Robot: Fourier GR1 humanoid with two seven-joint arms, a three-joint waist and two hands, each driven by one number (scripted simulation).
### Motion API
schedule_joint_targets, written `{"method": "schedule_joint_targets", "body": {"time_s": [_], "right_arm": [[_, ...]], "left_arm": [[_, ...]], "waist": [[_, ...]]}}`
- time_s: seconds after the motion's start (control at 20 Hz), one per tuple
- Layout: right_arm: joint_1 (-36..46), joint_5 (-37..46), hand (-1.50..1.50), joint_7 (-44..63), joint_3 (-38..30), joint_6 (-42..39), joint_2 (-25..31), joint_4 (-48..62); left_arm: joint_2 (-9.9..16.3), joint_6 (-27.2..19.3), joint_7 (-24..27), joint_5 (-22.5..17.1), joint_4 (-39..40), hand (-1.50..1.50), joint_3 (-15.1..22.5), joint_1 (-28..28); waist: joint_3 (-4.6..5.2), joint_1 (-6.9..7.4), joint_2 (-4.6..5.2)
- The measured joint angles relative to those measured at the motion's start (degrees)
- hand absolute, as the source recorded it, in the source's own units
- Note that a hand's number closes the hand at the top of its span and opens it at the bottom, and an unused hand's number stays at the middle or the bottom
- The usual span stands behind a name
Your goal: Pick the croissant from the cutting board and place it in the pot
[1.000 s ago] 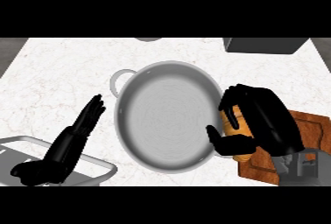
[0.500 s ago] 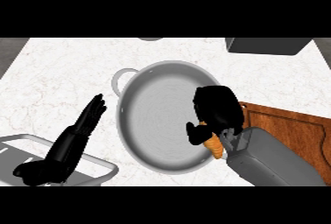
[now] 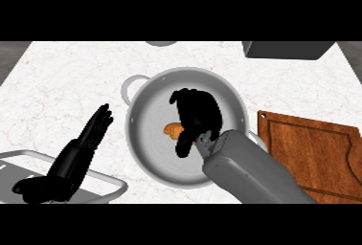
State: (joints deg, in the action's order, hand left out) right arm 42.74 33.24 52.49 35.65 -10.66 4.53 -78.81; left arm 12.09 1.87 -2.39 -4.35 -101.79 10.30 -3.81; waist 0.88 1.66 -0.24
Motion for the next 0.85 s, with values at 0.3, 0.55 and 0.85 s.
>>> {"method": "schedule_joint_targets", "body": {"time_s": [0.3,0.55,0.85], "right_arm": [[2.1,-1.0,-1.50,-4.2,-7.3,16.1,-3.5,-2.6],[2.5,-0.2,-1.50,-5.6,-13.1,28.1,-4.2,-4.2],[-0.3,-1.0,-1.50,-10.6,-18.8,36.4,-4.0,-7.2]], "left_arm": [[0.0,-0.2,0.4,0.1,-0.1,0.00,-0.4,-0.6],[-0.1,-0.2,0.2,0.2,-0.2,0.00,-1.0,-1.4],[-0.2,-0.3,0.0,0.3,-0.5,0.00,-1.8,-2.4]], "waist": [[-0.05,-0.60,-0.33],[-0.11,-1.51,-0.80],[-0.24,-2.57,-1.14]]}}
